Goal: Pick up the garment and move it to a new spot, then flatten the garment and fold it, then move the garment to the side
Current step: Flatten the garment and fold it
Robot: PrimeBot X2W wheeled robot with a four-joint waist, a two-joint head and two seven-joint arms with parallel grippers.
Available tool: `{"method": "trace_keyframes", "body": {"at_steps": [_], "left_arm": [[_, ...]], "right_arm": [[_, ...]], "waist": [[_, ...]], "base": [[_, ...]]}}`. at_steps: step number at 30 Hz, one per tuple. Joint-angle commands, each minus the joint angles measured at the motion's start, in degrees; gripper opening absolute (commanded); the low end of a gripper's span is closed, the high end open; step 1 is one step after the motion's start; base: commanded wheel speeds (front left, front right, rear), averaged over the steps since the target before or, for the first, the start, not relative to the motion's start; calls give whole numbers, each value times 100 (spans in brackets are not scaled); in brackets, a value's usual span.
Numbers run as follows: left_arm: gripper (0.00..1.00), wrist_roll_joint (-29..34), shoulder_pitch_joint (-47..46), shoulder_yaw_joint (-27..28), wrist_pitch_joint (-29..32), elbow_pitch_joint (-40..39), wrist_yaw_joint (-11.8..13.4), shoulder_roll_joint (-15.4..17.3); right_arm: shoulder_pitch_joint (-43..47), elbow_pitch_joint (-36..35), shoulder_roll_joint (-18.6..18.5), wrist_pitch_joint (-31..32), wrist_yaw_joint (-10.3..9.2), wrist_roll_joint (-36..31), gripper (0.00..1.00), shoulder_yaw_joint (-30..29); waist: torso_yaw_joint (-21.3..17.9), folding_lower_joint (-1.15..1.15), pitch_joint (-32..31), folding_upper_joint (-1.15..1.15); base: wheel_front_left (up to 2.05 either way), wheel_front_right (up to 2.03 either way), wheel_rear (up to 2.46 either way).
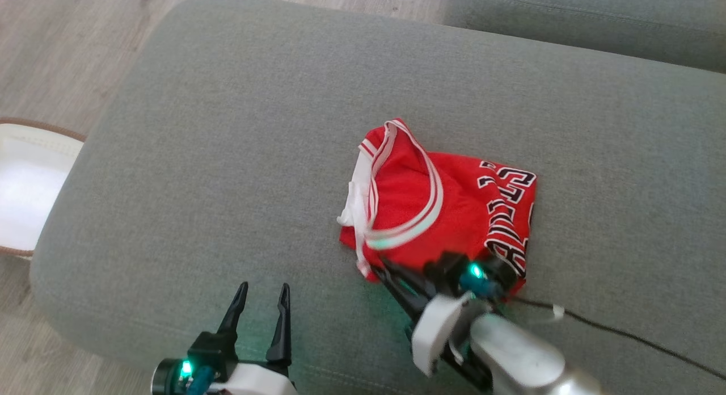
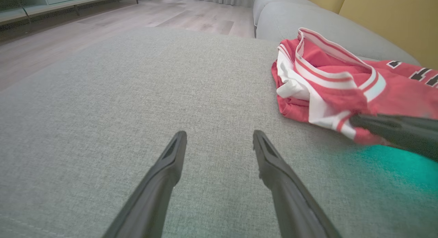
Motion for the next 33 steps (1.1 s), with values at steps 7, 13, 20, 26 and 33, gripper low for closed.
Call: {"method": "trace_keyframes", "body": {"at_steps": [7, 13, 20, 26, 33], "left_arm": [[100, -69, -354, -11, -55, -191, -53, 4], [100, -103, -435, -146, -55, -106, -70, 4], [100, -127, -489, 0, -55, -101, 6, 4], [100, -21, -419, 299, -55, -173, 37, 4], [100, 103, -272, 644, -55, -236, 25, 4]], "right_arm": [[-660, -716, 91, -154, 19, 446, 0, 195], [-731, -396, 91, 187, 19, 852, 89, 481], [-806, -311, 91, -86, 19, 1253, 100, 451], [-614, -431, 91, -162, 19, 731, 100, -971], [501, -929, 90, -164, 19, -784, 100, -3248]], "waist": [[237, 0, -34, 0], [369, 0, -47, 0], [123, 0, -110, 0], [-427, 0, -308, 0], [-1087, 0, -674, 0]], "base": [[0, 0, 0], [0, 0, 0], [0, 0, 0], [0, 0, 0], [0, 0, 0]]}}
